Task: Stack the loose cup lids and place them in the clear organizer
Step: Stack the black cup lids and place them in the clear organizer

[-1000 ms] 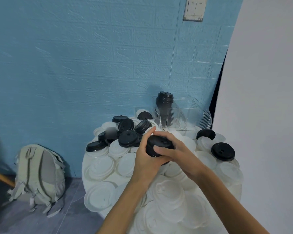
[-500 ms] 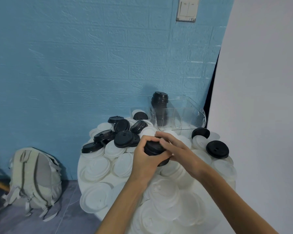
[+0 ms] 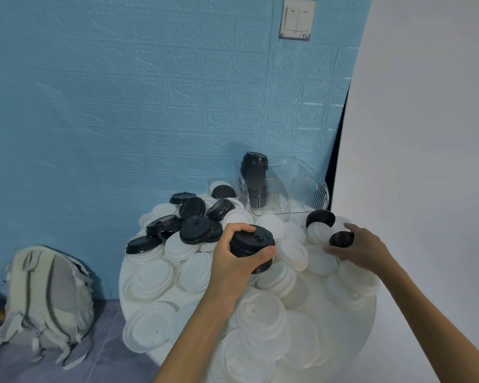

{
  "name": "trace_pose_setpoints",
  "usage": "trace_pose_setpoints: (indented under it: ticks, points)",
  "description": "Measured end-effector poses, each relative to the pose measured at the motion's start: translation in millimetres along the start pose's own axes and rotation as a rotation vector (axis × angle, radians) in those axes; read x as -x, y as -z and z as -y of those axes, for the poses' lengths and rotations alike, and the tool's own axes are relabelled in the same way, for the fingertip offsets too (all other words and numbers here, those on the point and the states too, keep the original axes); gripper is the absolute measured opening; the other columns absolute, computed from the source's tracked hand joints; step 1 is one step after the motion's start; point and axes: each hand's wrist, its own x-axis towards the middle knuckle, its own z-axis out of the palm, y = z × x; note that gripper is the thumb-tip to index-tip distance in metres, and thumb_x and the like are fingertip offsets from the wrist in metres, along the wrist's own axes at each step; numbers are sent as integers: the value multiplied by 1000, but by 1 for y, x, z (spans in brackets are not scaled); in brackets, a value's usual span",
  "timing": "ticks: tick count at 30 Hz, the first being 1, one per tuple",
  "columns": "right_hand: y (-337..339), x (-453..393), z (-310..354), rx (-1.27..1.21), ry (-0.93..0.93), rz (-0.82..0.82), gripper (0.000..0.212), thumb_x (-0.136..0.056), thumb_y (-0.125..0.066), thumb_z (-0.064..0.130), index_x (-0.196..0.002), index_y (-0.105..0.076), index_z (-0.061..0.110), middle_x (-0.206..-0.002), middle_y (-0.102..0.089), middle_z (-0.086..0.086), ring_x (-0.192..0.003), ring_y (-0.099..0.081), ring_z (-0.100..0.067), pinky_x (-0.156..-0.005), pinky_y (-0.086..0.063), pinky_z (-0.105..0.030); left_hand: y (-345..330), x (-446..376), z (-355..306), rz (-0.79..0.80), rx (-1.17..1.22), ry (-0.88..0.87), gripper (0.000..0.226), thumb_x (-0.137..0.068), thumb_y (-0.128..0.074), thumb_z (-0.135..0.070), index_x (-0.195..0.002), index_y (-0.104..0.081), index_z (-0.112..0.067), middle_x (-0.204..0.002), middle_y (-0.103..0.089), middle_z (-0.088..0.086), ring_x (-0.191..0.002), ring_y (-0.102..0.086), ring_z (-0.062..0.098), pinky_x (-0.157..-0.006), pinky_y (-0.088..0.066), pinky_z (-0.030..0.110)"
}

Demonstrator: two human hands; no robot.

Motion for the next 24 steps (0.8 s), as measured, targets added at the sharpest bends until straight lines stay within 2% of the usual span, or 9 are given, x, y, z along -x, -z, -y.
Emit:
trace_pose_setpoints:
  ticks: [4, 7, 10, 14, 19, 22, 24]
  points:
    - [-9, -2, -7, 7, -1, -55, 80, -78, -83, 38, -148, -49, 21, -135, -62, -8, -124, -56, -31, -93, -40, -36, 2, -3, 1, -4, 6, 0, 45, -70, -90, -3, -104, -66, -20, -99, -69, -8, -86, -66, 2, -70, -54, 17]
    - [-9, 2, -2, -34, 17, -100, 73, -78, -83, 36, -143, -54, 22, -130, -65, -6, -120, -57, -31, -94, -42, -39, 4, -4, 2, -6, 1, -1, 45, -69, -91, -6, -103, -67, -23, -97, -70, -12, -90, -67, 5, -73, -54, 19]
    - [-6, 7, 10, -130, 77, -175, 63, -78, -84, 34, -136, -61, 22, -124, -68, -5, -112, -59, -30, -90, -44, -38, 5, -3, 3, -12, -5, -1, 45, -70, -91, -7, -103, -66, -24, -103, -70, -6, -93, -67, 8, -73, -54, 19]
    - [-5, 14, 32, -249, 166, -198, 57, -75, -87, 38, -128, -66, 29, -117, -71, 1, -108, -63, -24, -94, -50, -39, 4, -3, 5, -1, 2, 4, 45, -71, -90, -3, -105, -66, -22, -105, -69, -2, -89, -66, 5, -72, -55, 18]
    - [-5, 38, 74, -518, 370, -58, 55, -79, -86, 35, -130, -68, 26, -116, -73, 7, -104, -68, -15, -85, -51, -26, 3, -2, 5, -8, 8, -7, 51, -70, -91, -5, -107, -66, -30, -110, -69, -4, -96, -66, 7, -73, -55, 17]
    - [-5, 62, 102, -681, 517, 104, 46, -80, -86, 34, -123, -70, 35, -113, -75, 13, -109, -69, -11, -94, -55, -33, 3, -2, 4, -4, 18, -17, 65, -67, -94, -7, -117, -64, -37, -112, -70, -6, -103, -67, 8, -79, -56, 20]
    - [-9, 74, 117, -674, 583, 190, 45, -78, -87, 34, -120, -71, 36, -113, -75, 13, -108, -69, -8, -95, -55, -31, 3, -1, 2, 20, 31, -16, 77, -67, -93, -3, -127, -60, -39, -108, -73, -10, -102, -71, 8, -79, -58, 23]
